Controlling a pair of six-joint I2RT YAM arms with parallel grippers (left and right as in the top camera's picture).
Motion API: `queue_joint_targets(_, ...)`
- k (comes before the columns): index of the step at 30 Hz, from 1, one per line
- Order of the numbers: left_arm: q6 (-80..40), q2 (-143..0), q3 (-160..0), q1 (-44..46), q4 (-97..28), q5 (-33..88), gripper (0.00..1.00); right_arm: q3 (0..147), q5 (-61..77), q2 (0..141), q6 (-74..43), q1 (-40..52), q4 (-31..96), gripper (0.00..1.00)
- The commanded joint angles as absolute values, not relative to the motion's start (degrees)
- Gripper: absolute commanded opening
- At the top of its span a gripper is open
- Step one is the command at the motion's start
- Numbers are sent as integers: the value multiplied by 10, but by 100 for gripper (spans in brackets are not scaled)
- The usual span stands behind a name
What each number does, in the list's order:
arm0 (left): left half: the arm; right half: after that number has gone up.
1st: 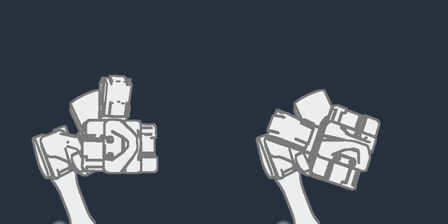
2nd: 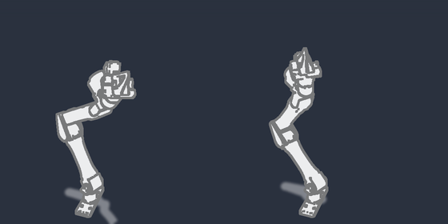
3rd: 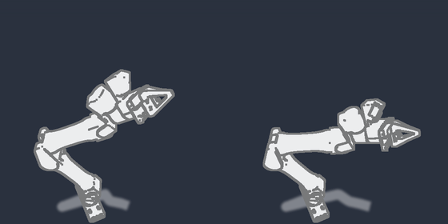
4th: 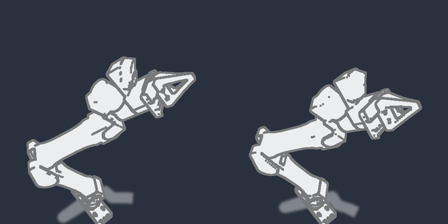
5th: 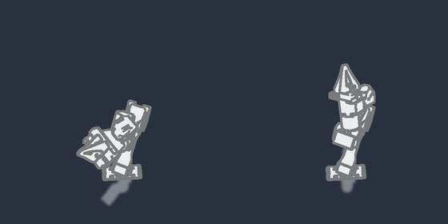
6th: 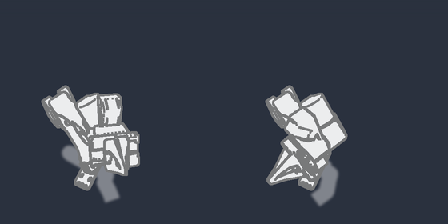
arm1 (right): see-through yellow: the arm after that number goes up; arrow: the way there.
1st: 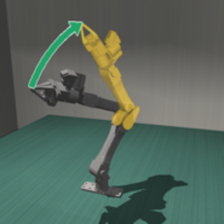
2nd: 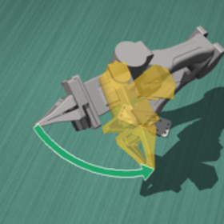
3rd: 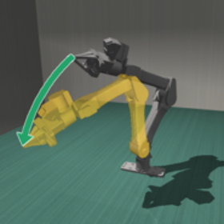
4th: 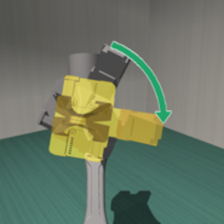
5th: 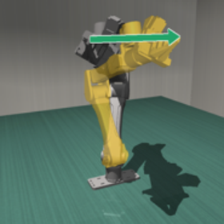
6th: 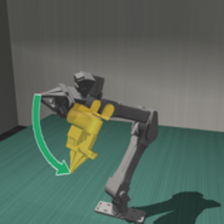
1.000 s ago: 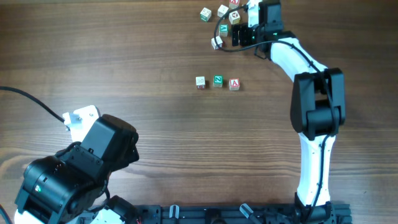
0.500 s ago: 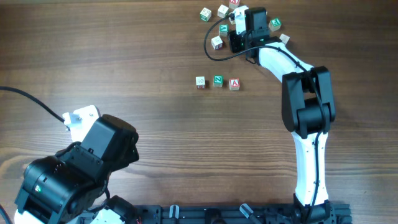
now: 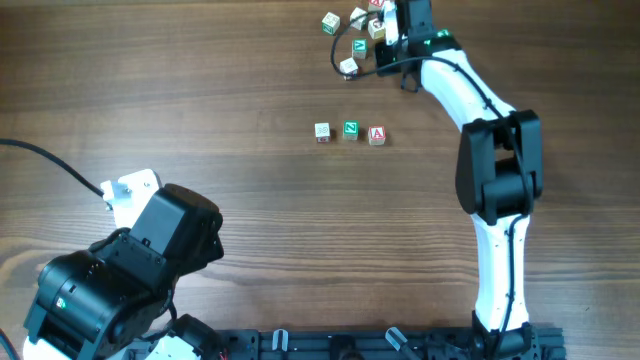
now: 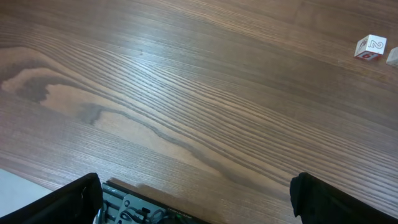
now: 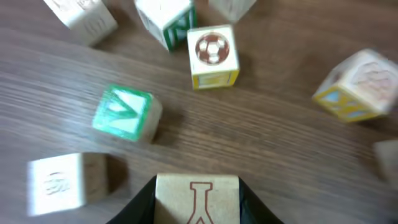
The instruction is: Form a horizontal line
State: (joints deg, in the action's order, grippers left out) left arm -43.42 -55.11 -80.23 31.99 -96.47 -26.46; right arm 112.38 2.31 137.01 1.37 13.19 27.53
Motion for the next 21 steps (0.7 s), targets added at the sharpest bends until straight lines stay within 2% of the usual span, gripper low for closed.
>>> queue_joint_targets(1, -435, -549, -804, 320, -965, -264, 100, 1150, 15, 1267, -6, 131, 334, 25)
queue_joint_targets(15, -435, -549, -804, 320, -965, -264, 100, 1150, 15, 1045, -36, 131, 586, 25)
queue_joint_targets(21, -435, -549, -804, 320, -965, -264, 100, 1150, 13, 989, -53, 131, 654, 25)
